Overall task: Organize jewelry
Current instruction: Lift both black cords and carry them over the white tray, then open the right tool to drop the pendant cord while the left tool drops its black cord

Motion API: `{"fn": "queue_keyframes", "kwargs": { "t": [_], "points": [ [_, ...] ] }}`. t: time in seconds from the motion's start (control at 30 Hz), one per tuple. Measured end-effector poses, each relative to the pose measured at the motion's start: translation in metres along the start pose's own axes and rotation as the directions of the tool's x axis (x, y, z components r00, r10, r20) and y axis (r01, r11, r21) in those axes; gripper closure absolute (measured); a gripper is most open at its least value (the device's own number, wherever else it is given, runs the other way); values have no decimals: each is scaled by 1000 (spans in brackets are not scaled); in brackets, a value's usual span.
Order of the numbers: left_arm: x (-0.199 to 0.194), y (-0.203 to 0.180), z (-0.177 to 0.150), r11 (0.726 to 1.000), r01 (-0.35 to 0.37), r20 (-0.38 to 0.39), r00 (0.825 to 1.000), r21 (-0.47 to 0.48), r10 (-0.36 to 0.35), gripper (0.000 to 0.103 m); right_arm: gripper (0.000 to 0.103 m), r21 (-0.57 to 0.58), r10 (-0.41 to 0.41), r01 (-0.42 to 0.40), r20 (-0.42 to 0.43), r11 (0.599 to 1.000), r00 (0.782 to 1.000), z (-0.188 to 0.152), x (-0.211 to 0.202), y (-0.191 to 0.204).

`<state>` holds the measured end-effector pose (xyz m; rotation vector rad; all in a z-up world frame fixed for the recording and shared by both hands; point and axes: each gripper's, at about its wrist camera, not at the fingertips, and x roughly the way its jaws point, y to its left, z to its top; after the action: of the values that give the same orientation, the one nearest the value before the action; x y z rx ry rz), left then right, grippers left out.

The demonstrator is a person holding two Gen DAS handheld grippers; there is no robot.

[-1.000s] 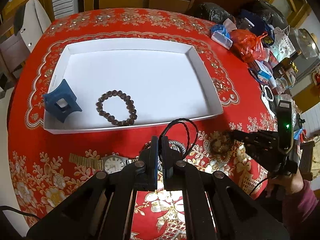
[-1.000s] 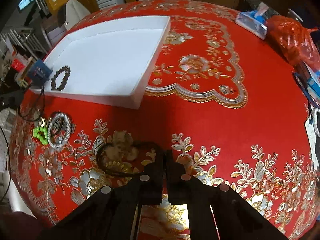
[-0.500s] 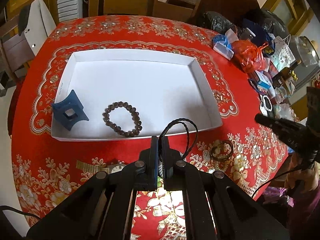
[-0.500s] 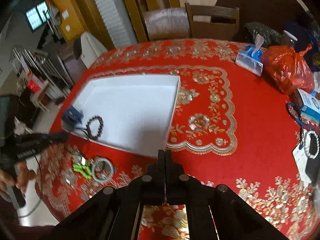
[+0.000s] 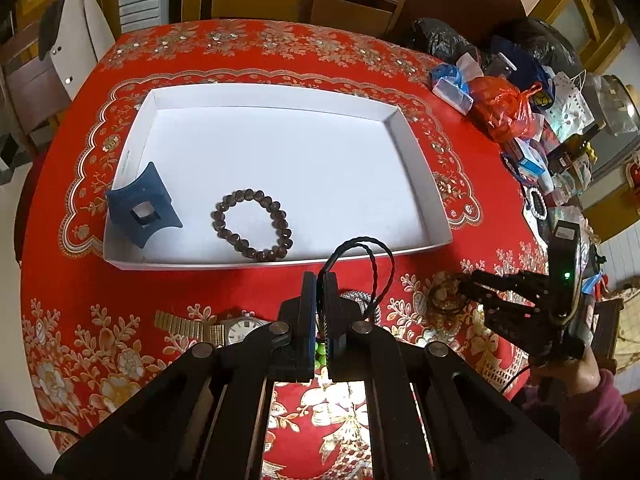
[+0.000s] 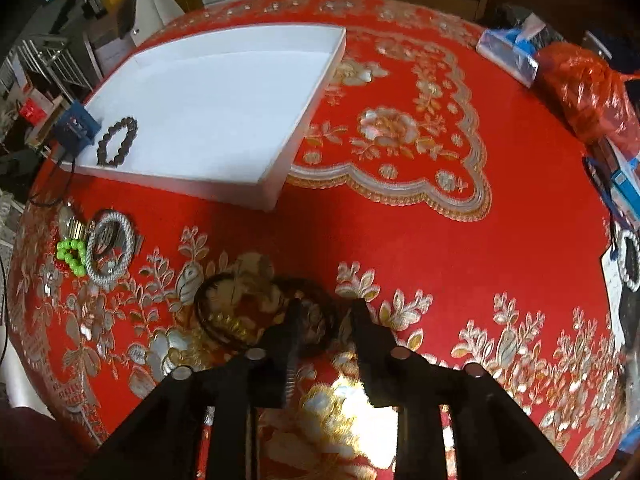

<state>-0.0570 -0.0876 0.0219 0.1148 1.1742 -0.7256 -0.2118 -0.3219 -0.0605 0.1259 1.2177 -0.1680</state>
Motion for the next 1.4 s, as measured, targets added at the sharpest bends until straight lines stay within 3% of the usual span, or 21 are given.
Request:
{"fn": "queue_keyframes", "kwargs": {
  "t": [0.03,0.1,0.23,0.5,0.73,1.07,1.4],
  "points": [
    [0,0,0,1000,0,0,1000,0,0,101,77,-4,-1,1,4,1000,1000,0,1,0],
    [0,0,0,1000,-1,-1,1000,0,1,101,101,-7,-7,7,9,1000,1000,0,2,1],
    [-2,1,1,1000,-2,2,1000,-5,2,101,101,-7,9,-9,-3,1000,1000,4,-4,2],
    [-11,6,10,1000,1,26,1000,-23,0,101,101,40,81,-89,174,995,982,40,-81,-5],
    [-9,2,26,999,14,38,999,-31,-13,101,101,-22,131,-129,230,991,964,74,-108,15],
    [21,7,52,996,-60,18,998,-65,61,101,101,-118,197,-176,197,977,961,119,-79,59],
    [51,18,79,984,-150,-4,989,-94,151,101,101,-98,270,-258,151,961,951,151,-33,76]
  ]
}}
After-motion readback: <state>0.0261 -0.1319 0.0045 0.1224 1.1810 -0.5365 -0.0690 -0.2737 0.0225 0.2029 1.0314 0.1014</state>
